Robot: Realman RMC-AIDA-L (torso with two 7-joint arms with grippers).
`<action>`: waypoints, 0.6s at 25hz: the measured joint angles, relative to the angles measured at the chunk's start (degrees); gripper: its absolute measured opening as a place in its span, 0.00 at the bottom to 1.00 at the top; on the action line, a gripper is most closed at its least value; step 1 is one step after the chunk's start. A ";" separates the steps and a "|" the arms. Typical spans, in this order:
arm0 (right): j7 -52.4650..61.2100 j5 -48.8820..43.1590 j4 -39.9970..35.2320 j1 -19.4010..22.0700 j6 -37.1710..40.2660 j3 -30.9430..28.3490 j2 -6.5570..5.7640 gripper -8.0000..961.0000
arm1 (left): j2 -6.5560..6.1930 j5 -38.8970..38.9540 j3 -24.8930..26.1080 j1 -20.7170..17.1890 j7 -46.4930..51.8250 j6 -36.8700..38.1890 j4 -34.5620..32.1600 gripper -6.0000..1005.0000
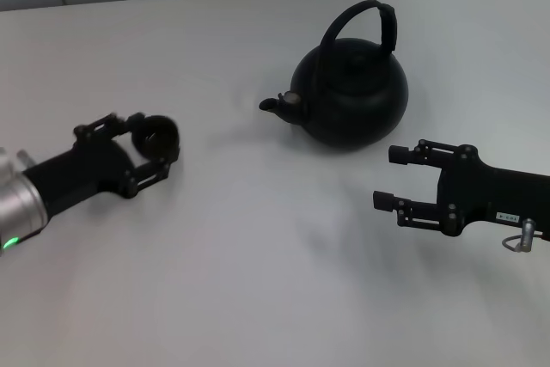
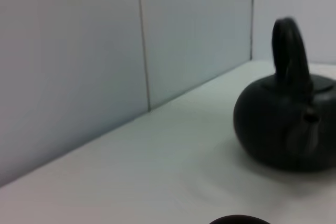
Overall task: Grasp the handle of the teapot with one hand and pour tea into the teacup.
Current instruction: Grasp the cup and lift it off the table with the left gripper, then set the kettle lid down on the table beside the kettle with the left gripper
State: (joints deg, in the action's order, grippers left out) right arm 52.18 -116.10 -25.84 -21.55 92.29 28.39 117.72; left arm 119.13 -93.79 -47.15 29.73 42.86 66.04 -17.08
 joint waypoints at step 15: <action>0.02 0.00 0.00 -0.72 0.58 0.00 -0.04 0.75 | 0.05 3.52 -7.17 5.57 -0.74 -2.90 2.51 0.69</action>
State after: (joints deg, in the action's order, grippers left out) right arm 52.20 -116.10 -25.84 -22.26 92.87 28.39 117.68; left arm 119.18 -90.27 -54.32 35.29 42.13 63.13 -14.57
